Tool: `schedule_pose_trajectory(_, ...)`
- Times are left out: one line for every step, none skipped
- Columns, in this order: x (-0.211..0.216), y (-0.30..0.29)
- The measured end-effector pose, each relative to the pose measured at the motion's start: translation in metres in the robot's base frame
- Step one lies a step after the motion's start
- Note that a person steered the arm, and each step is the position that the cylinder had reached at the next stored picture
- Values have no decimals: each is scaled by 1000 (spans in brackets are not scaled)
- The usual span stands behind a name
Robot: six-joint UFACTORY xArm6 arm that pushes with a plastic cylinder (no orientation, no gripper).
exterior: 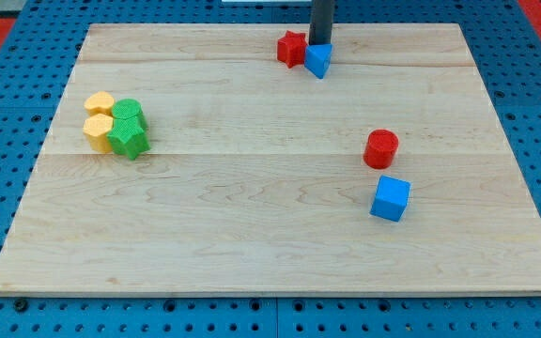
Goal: Put the blue triangle to the top of the red circle
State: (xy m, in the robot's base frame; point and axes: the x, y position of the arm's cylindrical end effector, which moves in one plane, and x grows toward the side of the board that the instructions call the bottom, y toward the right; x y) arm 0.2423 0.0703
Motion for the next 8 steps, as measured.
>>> schedule_pose_trajectory(28, 3)
schedule_pose_trajectory(53, -3)
schedule_pose_trajectory(52, -36)
schedule_pose_trajectory(73, -44)
schedule_pose_trajectory(99, -35)
schedule_pose_trajectory(106, -28)
schedule_pose_trajectory(119, -28)
schedule_pose_trajectory(131, -25)
